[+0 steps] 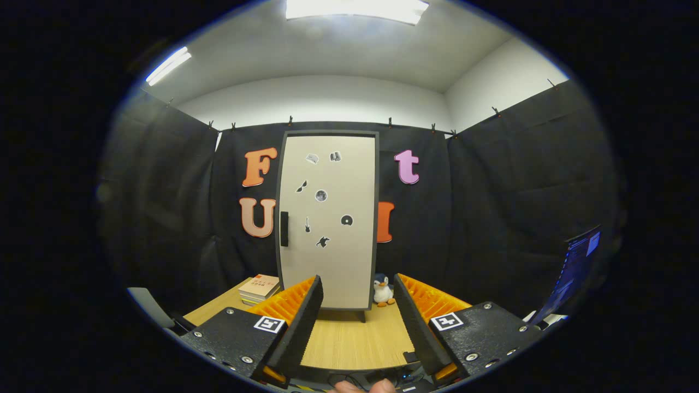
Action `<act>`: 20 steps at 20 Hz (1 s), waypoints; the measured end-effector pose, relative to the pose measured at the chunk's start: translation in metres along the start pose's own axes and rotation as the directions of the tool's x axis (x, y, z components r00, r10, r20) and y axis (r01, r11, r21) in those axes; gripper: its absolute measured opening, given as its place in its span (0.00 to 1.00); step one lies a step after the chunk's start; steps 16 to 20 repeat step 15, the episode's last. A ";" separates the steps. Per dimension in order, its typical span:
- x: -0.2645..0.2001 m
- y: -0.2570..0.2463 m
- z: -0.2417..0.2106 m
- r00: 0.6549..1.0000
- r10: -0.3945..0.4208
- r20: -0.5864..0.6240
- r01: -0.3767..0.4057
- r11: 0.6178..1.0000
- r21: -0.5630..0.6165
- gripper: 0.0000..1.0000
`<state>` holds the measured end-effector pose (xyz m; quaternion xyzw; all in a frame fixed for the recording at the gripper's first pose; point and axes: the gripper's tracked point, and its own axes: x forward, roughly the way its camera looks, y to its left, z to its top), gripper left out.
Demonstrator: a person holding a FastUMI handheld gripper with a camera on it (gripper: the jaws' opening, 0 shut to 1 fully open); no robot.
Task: Open the shoe cabinet door, grab the shoes and put them into the shoe cabinet, then close the shoe cabinet door.
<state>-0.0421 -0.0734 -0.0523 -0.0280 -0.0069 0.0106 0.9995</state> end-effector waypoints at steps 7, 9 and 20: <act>-0.001 -0.001 0.003 1.000 -0.009 0.011 0.009 0.999 -0.049 0.82; 0.001 0.003 0.000 1.000 0.001 0.003 -0.001 0.999 -0.041 0.83; 0.007 0.001 -0.002 1.000 0.005 -0.002 -0.005 1.000 -0.028 0.83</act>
